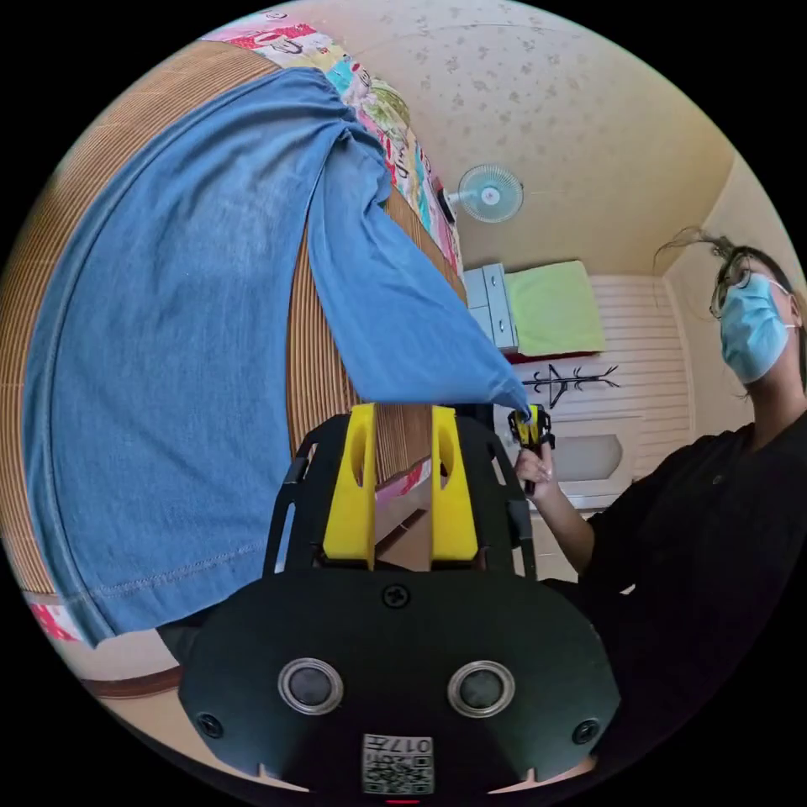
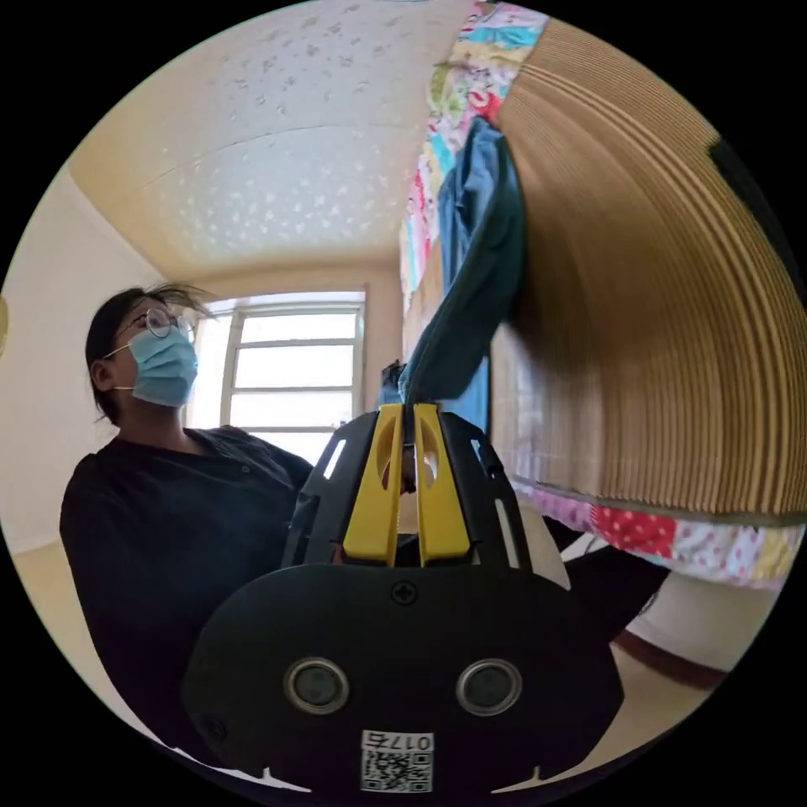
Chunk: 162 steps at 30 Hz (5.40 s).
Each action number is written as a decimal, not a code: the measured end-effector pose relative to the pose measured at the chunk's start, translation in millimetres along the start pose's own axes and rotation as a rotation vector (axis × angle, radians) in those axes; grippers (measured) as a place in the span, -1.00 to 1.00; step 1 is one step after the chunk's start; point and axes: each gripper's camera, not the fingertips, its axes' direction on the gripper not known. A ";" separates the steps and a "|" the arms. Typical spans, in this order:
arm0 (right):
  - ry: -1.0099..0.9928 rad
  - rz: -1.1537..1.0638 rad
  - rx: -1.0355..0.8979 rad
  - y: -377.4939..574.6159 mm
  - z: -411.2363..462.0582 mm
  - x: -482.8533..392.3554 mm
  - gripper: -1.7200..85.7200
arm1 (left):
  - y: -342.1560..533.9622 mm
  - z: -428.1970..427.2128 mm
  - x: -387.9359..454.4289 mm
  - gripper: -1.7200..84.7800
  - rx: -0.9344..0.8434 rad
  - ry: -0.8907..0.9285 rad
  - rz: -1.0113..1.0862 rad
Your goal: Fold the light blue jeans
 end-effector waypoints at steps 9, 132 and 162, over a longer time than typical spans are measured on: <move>0.290 0.199 -0.119 46.6 -5.2 115.7 -0.90 | -5.1 59.2 -24.5 -0.62 0.041 -0.020 -0.162; 0.622 0.156 -0.443 95.8 300.5 -76.9 -0.87 | 6.7 -72.9 -118.9 -0.98 -0.307 -0.282 -0.096; 0.697 0.010 -0.347 33.9 289.3 -51.5 -0.72 | 28.7 -83.6 -76.1 -0.72 -0.128 -0.343 -0.025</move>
